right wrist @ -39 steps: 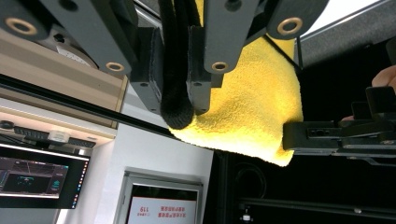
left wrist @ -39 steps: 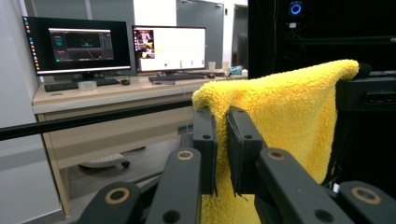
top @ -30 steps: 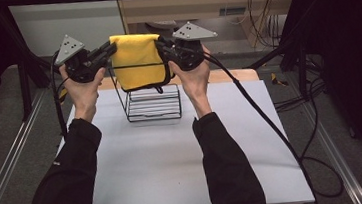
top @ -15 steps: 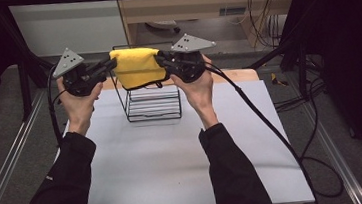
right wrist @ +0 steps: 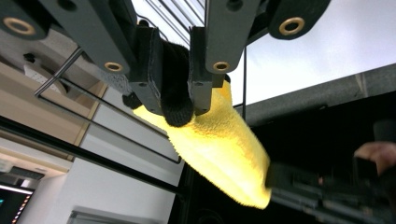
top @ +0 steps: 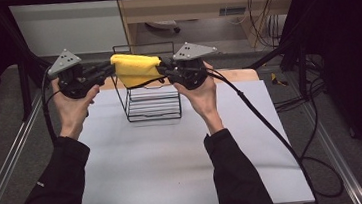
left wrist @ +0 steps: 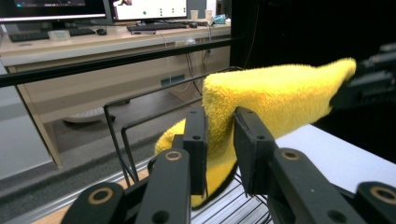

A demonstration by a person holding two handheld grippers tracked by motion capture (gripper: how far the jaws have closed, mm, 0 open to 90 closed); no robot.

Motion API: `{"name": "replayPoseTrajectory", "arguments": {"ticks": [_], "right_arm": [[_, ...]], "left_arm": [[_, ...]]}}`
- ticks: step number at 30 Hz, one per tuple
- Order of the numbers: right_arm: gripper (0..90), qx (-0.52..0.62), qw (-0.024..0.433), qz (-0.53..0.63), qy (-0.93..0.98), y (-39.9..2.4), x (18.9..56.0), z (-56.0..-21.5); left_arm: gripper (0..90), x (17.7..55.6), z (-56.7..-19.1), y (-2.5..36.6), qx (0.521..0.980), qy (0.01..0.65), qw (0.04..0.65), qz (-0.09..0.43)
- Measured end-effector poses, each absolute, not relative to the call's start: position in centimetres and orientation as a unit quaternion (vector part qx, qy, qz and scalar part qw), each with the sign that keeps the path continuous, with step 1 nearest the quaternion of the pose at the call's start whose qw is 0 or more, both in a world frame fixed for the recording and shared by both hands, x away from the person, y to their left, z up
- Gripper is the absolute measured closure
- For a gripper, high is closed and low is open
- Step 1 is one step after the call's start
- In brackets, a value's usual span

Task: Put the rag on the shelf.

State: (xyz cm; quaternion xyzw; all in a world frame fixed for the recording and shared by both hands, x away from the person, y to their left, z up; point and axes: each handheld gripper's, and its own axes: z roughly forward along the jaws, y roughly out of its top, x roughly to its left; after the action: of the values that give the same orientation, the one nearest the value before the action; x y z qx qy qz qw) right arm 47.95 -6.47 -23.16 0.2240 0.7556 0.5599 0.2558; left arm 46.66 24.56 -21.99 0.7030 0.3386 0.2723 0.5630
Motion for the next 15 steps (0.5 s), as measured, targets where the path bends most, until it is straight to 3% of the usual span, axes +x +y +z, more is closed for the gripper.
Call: {"name": "replayPoseTrajectory", "arguments": {"ticks": [4,15], "right_arm": [[78.2,0.218,0.253,0.557,0.76,-6.5,47.9,-23.5],[77.6,0.202,0.253,0.548,0.771,-6.7,47.8,-23.9]], "left_arm": [[73.8,47.2,-20.4,24.3,0.705,0.355,0.557,0.259],[89.0,49.4,-18.2,22.9,0.726,0.377,0.519,0.248]]}}
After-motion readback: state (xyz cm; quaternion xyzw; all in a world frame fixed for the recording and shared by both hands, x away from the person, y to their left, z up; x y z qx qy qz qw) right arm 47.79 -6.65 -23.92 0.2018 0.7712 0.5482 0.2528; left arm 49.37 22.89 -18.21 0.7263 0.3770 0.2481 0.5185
